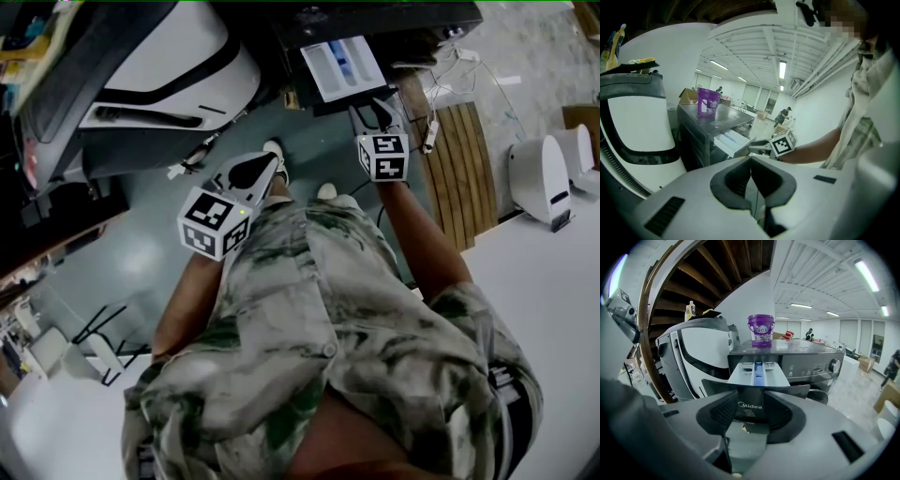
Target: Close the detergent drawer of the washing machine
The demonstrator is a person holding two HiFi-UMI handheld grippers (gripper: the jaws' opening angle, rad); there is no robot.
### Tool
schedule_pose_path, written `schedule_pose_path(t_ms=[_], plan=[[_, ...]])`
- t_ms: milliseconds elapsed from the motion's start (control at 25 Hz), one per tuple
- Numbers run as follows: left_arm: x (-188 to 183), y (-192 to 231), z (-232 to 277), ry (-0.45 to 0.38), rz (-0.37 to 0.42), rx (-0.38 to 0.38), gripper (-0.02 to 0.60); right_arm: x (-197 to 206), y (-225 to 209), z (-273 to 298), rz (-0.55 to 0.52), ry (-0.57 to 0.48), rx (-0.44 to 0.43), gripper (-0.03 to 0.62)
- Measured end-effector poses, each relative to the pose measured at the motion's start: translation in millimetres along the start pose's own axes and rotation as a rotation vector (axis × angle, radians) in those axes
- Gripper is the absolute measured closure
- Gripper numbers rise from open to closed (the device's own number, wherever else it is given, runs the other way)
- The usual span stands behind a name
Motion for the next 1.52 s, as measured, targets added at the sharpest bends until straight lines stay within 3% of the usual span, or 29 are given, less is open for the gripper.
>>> schedule_pose_path(t_ms=[1520], plan=[[-0.7,18.9,5.8,0.001,-0.012,-0.005,0.557,-11.4,-1.5,17.4,0.012,-0.01,-0.002,0.418]])
Point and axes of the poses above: the fingertips, and each gripper's own axes: z forward along the fingers, y to its left, x out of its underside, the point moved 4 cm from there along -z, backward along the fingers, and after that the axes turned 8 degrees about z, right-handed, at the moved point
